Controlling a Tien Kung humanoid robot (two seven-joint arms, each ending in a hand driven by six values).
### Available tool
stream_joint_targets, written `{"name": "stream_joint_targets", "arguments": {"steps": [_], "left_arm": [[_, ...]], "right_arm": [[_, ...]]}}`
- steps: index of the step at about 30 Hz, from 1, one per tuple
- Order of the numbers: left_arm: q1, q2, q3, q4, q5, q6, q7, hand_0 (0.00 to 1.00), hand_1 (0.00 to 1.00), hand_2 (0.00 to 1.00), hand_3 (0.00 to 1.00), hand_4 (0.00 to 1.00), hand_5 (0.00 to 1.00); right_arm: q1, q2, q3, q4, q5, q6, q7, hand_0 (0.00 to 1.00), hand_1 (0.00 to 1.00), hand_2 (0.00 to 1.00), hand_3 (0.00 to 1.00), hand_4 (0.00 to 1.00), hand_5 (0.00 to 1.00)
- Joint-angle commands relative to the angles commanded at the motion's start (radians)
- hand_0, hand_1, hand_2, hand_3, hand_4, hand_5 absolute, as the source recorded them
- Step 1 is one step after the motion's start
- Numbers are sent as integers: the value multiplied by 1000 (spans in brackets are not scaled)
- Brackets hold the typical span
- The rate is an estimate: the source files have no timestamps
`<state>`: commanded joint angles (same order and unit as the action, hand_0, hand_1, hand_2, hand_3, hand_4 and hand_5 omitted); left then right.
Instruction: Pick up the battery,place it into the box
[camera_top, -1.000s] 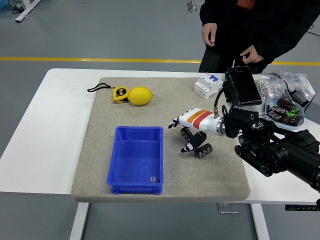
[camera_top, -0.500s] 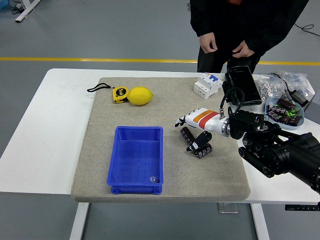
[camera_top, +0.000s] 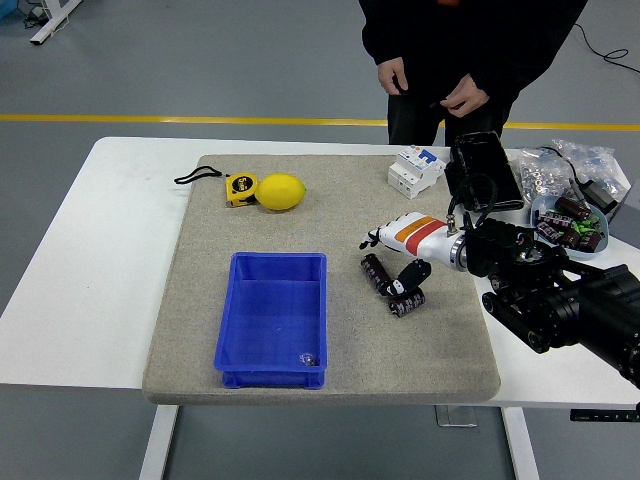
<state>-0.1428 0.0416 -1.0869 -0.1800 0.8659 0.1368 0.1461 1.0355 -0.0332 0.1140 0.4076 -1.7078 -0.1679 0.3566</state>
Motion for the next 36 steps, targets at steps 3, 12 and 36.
{"name": "stream_joint_targets", "arguments": {"steps": [3,12,36], "left_arm": [[-2,-1,1,0,-1,0,0,765,725,748,641,715,619],[-7,-3,7,0,-4,-2,1,764,727,751,640,716,620],[-7,-3,2,0,7,-4,3,767,731,754,640,716,624]], "right_arm": [[-2,3,-1,-6,1,-7,0,730,700,734,779,890,373],[-9,14,-11,-38,16,-26,-5,681,667,717,730,846,370],[-15,22,-15,-48,22,-42,-9,532,568,612,648,778,339]]}}
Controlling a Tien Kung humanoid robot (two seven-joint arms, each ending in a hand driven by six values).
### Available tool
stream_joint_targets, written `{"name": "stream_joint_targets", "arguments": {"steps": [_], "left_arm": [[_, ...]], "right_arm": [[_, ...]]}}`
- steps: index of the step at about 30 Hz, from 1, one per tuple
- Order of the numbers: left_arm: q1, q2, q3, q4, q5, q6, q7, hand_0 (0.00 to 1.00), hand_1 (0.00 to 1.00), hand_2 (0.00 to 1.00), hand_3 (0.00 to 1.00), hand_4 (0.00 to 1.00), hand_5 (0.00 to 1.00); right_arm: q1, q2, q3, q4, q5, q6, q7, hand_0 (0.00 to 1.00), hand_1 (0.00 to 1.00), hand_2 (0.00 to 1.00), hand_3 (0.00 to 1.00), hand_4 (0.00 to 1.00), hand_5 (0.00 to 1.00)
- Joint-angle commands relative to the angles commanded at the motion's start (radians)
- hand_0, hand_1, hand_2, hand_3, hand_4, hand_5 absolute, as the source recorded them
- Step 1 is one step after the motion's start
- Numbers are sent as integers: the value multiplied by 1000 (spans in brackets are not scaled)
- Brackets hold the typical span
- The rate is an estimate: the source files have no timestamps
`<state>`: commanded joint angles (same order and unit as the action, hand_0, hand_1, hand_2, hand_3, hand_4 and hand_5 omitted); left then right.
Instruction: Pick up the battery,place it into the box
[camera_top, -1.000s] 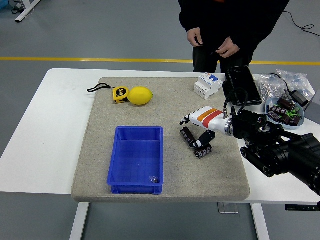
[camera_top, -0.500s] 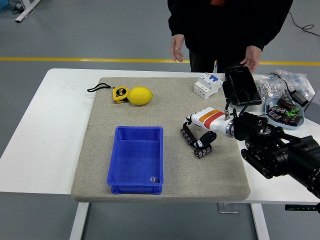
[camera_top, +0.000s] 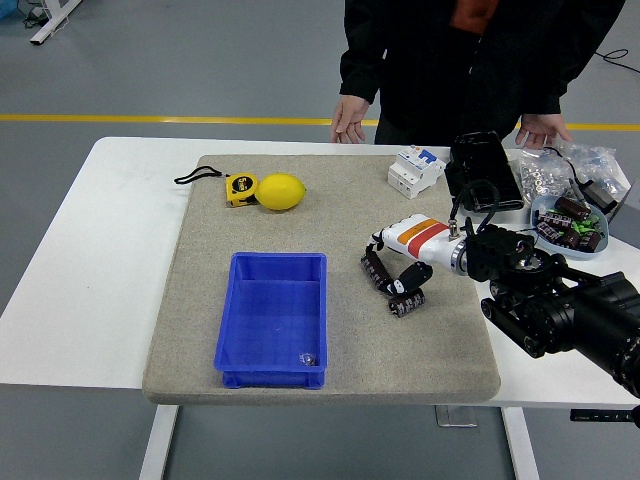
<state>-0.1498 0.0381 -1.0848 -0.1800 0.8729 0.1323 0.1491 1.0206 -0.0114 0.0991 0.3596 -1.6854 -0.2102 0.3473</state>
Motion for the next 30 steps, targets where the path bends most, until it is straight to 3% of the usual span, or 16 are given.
{"name": "stream_joint_targets", "arguments": {"steps": [4,5,10,11,30], "left_arm": [[5,0,-4,0,6,-1,1,767,731,754,640,716,624],[7,0,-5,0,7,-1,2,767,730,754,639,717,626],[12,1,-8,0,14,-2,3,767,730,754,639,717,626],[13,1,-9,0,15,-2,3,767,730,753,639,716,624],[35,7,-33,0,43,-4,6,767,726,747,638,715,624]], "right_arm": [[-6,2,1,0,-1,-2,-1,532,568,612,648,778,339],[-8,3,2,-1,-2,-3,-1,445,514,577,619,754,324],[-13,5,5,0,-3,-6,-3,445,514,577,619,754,324],[-13,5,5,0,-3,-6,-3,408,503,564,611,746,317],[3,-13,38,13,-2,-8,-6,388,494,557,604,726,298]]}}
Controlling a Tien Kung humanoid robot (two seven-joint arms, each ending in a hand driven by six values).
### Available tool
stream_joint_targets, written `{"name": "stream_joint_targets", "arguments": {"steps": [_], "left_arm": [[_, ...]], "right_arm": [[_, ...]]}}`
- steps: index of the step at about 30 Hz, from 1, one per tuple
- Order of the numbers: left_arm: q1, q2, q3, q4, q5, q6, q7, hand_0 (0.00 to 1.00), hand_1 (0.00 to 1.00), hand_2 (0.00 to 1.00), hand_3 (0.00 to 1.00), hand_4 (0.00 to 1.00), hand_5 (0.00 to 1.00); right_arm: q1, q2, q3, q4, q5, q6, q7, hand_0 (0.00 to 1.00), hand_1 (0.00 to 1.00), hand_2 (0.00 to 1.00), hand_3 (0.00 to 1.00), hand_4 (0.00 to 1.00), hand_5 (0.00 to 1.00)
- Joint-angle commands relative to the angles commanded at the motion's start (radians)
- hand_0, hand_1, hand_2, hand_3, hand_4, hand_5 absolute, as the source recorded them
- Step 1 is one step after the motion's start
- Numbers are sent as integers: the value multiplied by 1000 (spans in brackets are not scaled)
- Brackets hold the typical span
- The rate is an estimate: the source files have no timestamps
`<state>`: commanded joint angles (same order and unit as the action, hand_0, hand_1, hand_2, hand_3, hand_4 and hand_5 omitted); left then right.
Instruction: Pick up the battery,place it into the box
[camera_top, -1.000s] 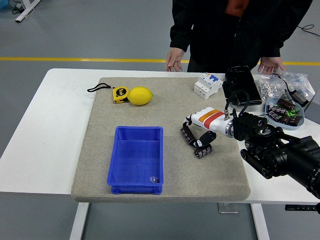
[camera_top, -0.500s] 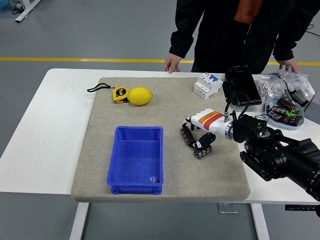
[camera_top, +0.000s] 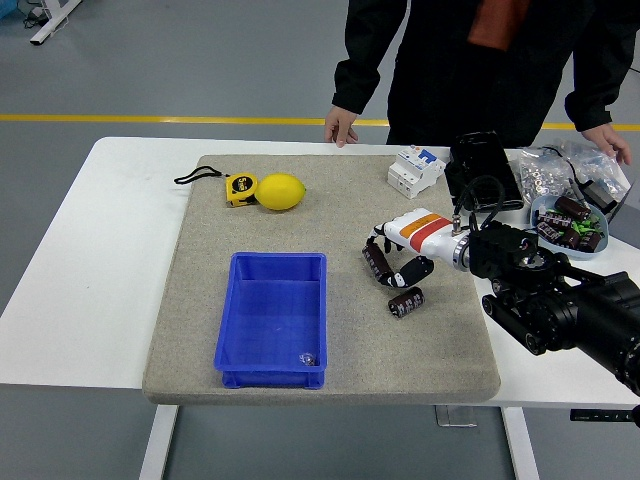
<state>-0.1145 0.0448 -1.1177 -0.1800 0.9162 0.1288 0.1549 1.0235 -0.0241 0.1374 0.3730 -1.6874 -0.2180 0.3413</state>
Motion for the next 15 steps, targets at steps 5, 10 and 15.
{"name": "stream_joint_targets", "arguments": {"steps": [5,10,15], "left_arm": [[6,2,-6,0,4,0,-1,767,724,746,637,715,625],[14,4,-14,0,12,0,1,767,724,746,637,715,625],[21,6,-21,0,19,0,2,767,723,745,639,715,625]], "right_arm": [[7,-16,31,23,5,6,-4,395,497,555,602,720,291],[10,-35,103,83,-5,14,-13,395,497,555,602,720,291],[19,-52,168,176,-4,22,-33,401,505,556,603,721,291]]}}
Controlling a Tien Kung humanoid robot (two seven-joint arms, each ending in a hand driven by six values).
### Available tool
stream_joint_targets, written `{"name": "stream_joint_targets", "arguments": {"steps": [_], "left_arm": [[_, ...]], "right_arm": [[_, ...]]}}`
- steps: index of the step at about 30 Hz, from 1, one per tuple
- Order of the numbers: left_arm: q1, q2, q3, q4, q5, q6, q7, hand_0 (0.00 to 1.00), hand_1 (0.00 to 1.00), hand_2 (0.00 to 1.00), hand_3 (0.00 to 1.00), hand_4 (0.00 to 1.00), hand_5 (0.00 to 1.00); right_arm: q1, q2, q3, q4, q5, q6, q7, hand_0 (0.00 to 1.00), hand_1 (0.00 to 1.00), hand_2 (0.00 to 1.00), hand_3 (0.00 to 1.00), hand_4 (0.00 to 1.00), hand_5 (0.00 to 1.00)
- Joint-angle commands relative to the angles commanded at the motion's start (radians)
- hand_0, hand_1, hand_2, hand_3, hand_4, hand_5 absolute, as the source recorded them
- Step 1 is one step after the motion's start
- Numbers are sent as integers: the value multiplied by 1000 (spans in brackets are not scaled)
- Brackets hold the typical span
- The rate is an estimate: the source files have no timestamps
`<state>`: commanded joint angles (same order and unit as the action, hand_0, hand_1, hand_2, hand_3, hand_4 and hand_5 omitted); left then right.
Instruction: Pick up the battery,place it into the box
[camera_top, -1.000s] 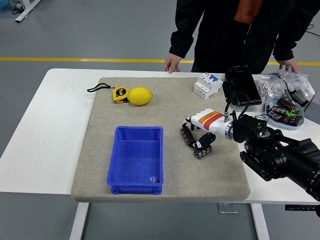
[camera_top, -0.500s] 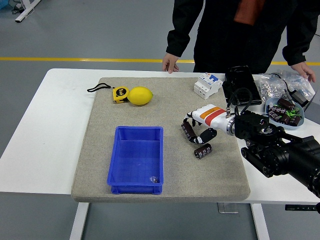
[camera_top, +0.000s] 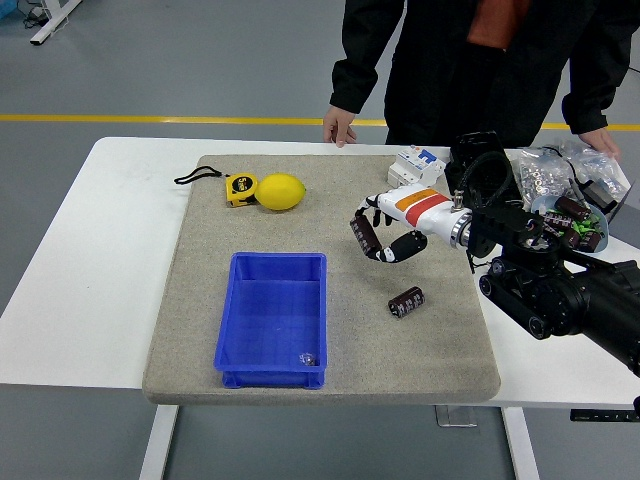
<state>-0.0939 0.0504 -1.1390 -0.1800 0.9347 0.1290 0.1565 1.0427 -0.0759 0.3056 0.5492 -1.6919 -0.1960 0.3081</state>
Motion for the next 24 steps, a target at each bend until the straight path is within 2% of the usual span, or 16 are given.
{"name": "stream_joint_targets", "arguments": {"steps": [2,3,8,9,14,15,20,21,24], "left_arm": [[2,1,-3,0,3,0,0,767,723,745,639,715,625],[3,1,-6,0,7,0,1,767,722,743,639,714,622],[6,2,-13,0,17,-1,3,767,722,743,639,714,622],[6,2,-14,0,18,-1,3,767,718,740,638,714,623],[6,3,-16,0,20,0,2,767,718,740,638,714,623],[6,3,-16,0,20,0,2,766,717,740,638,715,623],[4,3,-13,0,18,1,2,766,717,740,638,715,623],[4,3,-13,0,17,1,2,766,717,739,639,716,623],[2,3,-9,0,14,2,2,766,717,739,639,716,623]], "right_arm": [[5,-1,14,36,-1,4,-12,401,505,556,603,721,291],[7,0,20,58,0,5,-18,437,528,567,606,729,285],[14,6,26,181,-6,8,-54,437,528,567,606,729,285],[15,8,24,199,-9,10,-59,515,567,583,603,739,292],[17,26,-15,286,-21,44,-99,515,567,583,603,739,292],[17,31,-23,296,-25,50,-105,635,634,648,611,766,310],[18,56,-52,323,-50,101,-133,635,634,648,611,766,310],[20,59,-54,323,-52,110,-134,774,740,760,652,809,313],[31,68,-61,323,-58,151,-143,774,740,760,652,809,313]]}}
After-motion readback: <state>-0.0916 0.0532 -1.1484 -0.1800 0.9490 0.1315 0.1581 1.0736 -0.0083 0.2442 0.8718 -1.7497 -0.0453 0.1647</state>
